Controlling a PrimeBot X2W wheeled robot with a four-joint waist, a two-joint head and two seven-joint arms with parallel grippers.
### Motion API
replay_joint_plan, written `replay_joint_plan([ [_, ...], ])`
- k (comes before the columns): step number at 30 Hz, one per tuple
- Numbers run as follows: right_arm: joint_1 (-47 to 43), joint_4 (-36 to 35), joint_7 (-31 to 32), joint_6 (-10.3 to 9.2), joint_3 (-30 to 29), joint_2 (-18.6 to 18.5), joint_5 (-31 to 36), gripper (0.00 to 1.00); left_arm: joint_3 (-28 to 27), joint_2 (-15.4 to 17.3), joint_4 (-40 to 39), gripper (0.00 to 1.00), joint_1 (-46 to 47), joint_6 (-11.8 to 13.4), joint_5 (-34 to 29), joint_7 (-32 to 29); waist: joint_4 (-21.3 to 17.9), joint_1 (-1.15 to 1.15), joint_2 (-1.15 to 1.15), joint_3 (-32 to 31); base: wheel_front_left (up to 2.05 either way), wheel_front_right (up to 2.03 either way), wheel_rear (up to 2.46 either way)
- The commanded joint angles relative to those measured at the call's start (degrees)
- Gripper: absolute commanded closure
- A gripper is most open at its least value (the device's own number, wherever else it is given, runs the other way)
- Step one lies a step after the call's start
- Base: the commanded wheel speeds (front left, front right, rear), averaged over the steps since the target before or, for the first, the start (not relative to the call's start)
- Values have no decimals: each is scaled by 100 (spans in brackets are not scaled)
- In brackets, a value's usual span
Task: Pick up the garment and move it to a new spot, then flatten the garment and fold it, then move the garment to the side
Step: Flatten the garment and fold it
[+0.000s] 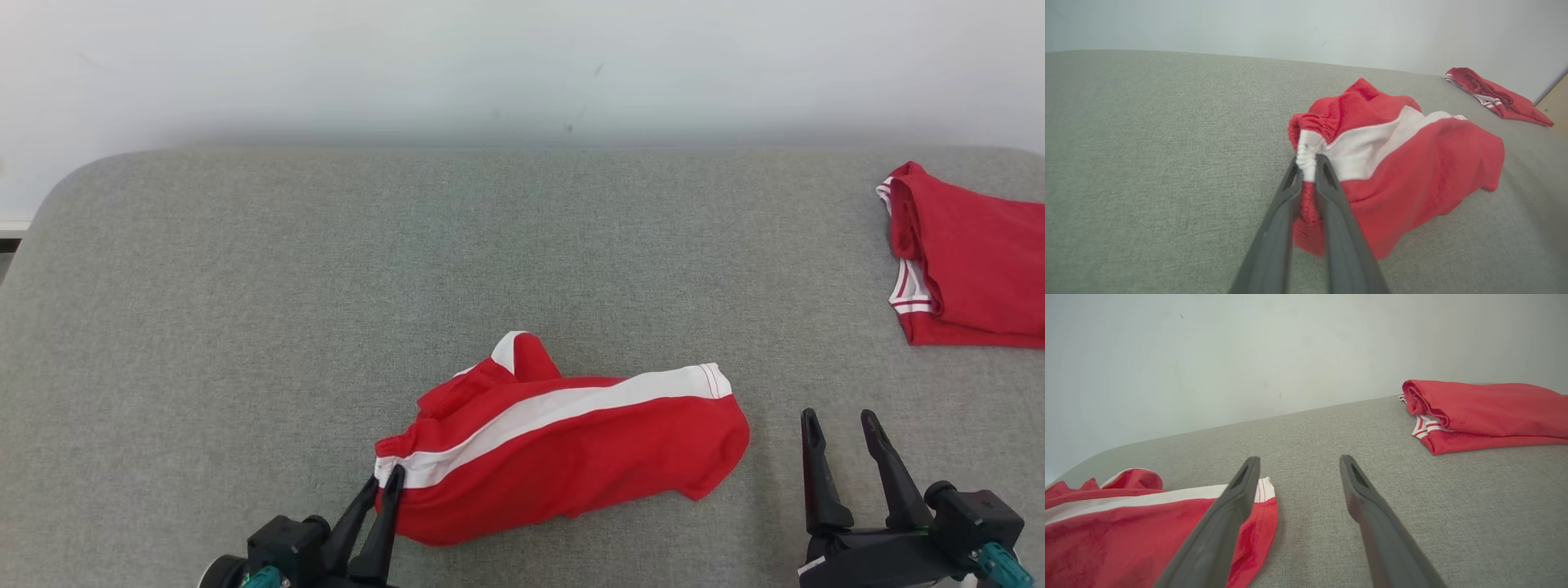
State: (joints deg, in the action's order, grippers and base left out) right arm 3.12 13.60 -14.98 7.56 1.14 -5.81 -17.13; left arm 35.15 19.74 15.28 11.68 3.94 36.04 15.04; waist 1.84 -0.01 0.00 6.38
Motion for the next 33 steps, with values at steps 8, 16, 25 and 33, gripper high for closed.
replay_joint_plan([
  [8, -152, 1, -25, -18, -54, -37, -48, 0, -1107, -431, -356, 0, -415, -247, -817, 17, -5, 1, 0, -149, 0, 0, 0],
  [16, -225, -12, -23, -18, -83, -25, -23, 0, -2254, -732, -889, 0, -757, -452, -1539, 17, 28, 1, 0, -343, 0, 0, 0],
  [25, -357, -52, 46, -18, 26, -117, 16, 0, -3075, -844, -1090, 0, -1244, -468, -2150, 17, -25, 1, 0, -610, 0, 0, 0],
  [33, -494, -111, 65, -17, 60, -214, -17, 0, -3326, -961, -1170, 0, -1562, -584, -2366, 17, -50, 1, 0, -677, 0, 0, 0],
])
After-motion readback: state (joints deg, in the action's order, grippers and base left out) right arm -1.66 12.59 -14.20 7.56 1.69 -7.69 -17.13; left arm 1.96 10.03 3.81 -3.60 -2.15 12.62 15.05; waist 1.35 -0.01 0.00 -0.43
